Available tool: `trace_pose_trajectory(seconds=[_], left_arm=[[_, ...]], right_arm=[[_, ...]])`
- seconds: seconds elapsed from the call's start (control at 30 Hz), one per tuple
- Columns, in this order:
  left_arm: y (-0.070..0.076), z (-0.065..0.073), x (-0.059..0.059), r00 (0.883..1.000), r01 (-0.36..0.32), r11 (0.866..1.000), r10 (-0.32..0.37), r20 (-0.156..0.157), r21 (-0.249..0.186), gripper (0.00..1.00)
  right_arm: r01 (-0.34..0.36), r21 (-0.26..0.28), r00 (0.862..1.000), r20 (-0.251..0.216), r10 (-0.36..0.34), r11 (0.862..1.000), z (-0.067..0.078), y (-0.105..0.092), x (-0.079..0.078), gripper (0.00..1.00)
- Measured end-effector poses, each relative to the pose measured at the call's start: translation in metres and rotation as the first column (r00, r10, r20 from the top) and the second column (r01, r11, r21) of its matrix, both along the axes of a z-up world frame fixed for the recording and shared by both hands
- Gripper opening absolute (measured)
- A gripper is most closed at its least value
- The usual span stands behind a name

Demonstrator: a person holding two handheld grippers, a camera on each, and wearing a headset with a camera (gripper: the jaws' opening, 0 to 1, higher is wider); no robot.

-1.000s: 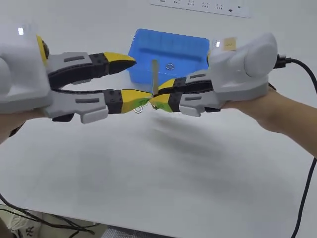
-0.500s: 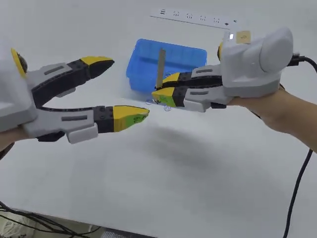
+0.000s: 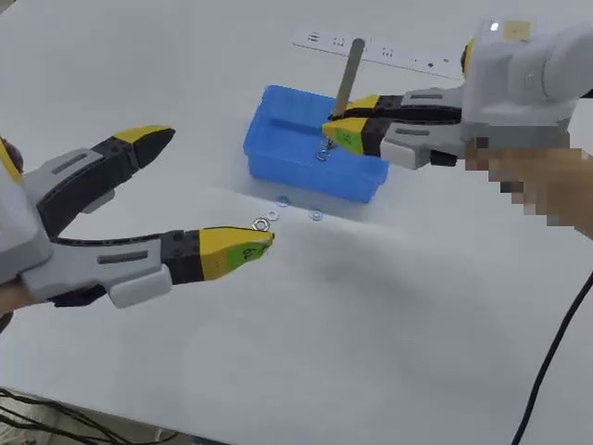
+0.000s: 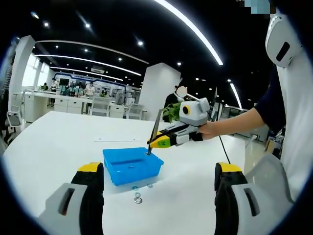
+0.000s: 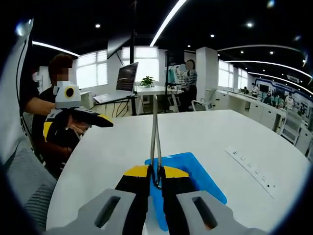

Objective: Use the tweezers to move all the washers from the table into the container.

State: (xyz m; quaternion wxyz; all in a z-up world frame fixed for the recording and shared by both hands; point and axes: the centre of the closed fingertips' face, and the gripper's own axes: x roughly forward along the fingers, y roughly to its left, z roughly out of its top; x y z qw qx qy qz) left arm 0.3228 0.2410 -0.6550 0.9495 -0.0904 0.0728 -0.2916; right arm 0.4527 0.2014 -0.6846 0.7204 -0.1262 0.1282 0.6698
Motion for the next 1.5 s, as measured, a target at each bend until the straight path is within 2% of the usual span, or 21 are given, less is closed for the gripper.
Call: trace_pose_trajectory(seconds=[0.03, 0.2, 0.27, 0.37, 0.57, 0.63, 0.7, 0.8, 0.97, 1.2, 1.33, 1.5], left_arm=[[-0.003, 0.001, -0.001, 1.000, 0.011, 1.000, -0.012, -0.006, -0.022, 0.99], [-0.002, 0.002, 0.001, 1.000, 0.014, 1.000, -0.014, -0.005, -0.024, 1.00], [-0.004, 0.003, 0.001, 1.000, 0.014, 0.999, -0.014, -0.004, -0.030, 1.00], [-0.005, -0.001, 0.002, 1.000, 0.013, 1.000, -0.013, -0.013, -0.020, 0.99], [0.003, -0.010, -0.002, 0.999, -0.002, 1.000, 0.002, -0.036, -0.015, 0.99], [0.010, -0.011, -0.003, 0.999, -0.027, 0.999, 0.026, -0.041, -0.018, 0.99], [0.019, -0.013, -0.005, 0.998, -0.044, 0.999, 0.043, -0.045, -0.019, 0.99], [0.026, -0.014, -0.007, 0.997, -0.058, 0.998, 0.058, -0.051, -0.001, 0.99], [0.025, -0.010, -0.008, 0.996, -0.076, 0.997, 0.076, -0.048, -0.007, 0.99], [0.012, -0.006, -0.009, 0.998, -0.056, 0.998, 0.055, -0.043, -0.018, 0.99], [0.008, -0.005, -0.009, 0.998, -0.045, 0.999, 0.045, -0.041, 0.000, 0.99], [0.009, -0.003, -0.003, 0.999, -0.040, 0.999, 0.040, -0.029, -0.001, 0.99]], right_arm=[[0.003, 0.002, 1.000, 0.004, -0.003, 1.000, 0.000, 0.000, 0.004, 0.09], [0.033, 0.007, 0.999, 0.015, -0.033, 0.999, -0.005, 0.000, 0.028, 0.09], [0.050, 0.013, 0.999, 0.002, -0.050, 0.999, -0.011, 0.002, 0.036, 0.09], [0.067, 0.011, 0.998, -0.019, -0.066, 0.998, -0.029, 0.008, 0.047, 0.09], [0.076, -0.014, 0.996, -0.047, -0.077, 0.997, -0.053, 0.016, 0.052, 0.09], [0.081, -0.024, 0.994, -0.071, -0.083, 0.996, -0.062, 0.018, 0.054, 0.09], [0.081, -0.032, 0.994, -0.071, -0.084, 0.996, -0.067, 0.019, 0.054, 0.09], [0.079, -0.041, 0.994, -0.079, -0.082, 0.996, -0.074, 0.022, 0.053, 0.10], [0.089, -0.043, 0.992, -0.081, -0.092, 0.995, -0.073, 0.023, 0.049, 0.10], [0.101, -0.058, 0.991, -0.083, -0.106, 0.993, -0.071, 0.020, 0.045, 0.11], [0.100, -0.048, 0.991, -0.082, -0.104, 0.994, -0.064, 0.020, 0.043, 0.10], [0.099, -0.041, 0.992, -0.079, -0.102, 0.994, -0.061, 0.019, 0.040, 0.08]])
